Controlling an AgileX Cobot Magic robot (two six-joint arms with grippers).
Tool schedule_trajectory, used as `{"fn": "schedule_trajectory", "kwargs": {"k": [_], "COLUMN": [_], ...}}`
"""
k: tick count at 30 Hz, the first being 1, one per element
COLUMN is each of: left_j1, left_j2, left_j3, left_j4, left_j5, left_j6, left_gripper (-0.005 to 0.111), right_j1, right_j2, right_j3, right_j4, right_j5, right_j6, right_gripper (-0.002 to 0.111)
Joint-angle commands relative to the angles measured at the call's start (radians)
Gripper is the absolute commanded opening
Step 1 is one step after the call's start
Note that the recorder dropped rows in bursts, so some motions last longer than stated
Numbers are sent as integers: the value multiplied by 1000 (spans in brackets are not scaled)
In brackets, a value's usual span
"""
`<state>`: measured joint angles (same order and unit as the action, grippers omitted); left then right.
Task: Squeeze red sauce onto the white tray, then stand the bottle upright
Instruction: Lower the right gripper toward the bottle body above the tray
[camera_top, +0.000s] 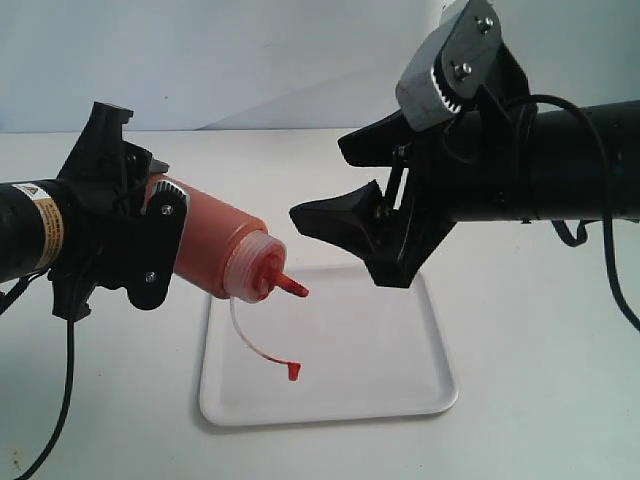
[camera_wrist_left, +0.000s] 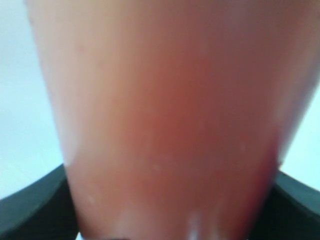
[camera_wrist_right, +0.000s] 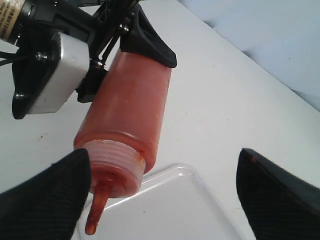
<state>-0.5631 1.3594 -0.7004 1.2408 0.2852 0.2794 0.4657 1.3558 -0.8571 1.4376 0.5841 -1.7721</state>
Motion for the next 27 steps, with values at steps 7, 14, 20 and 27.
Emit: {"fn": "schedule_trajectory", "kwargs": {"k": [7, 14, 20, 27], "left_j1": [-6, -6, -6, -6], "left_j2": [-4, -4, -4, -4], "left_j3": [-15, -15, -15, -15], "left_j4": [4, 4, 4, 4], "left_j5": [0, 0, 0, 0], "left_j6": [-11, -11, -11, -11], "left_gripper": [0, 0, 0, 0], "right_j1": [4, 4, 4, 4], "right_j2": [-1, -1, -1, -1], "right_j3": [-6, -6, -6, -6], "right_j4": [82, 150, 150, 150], "right_j5": [-18, -32, -34, -47], "right_j6": [-8, -8, -8, -8], "right_gripper": [74, 74, 74, 74]}}
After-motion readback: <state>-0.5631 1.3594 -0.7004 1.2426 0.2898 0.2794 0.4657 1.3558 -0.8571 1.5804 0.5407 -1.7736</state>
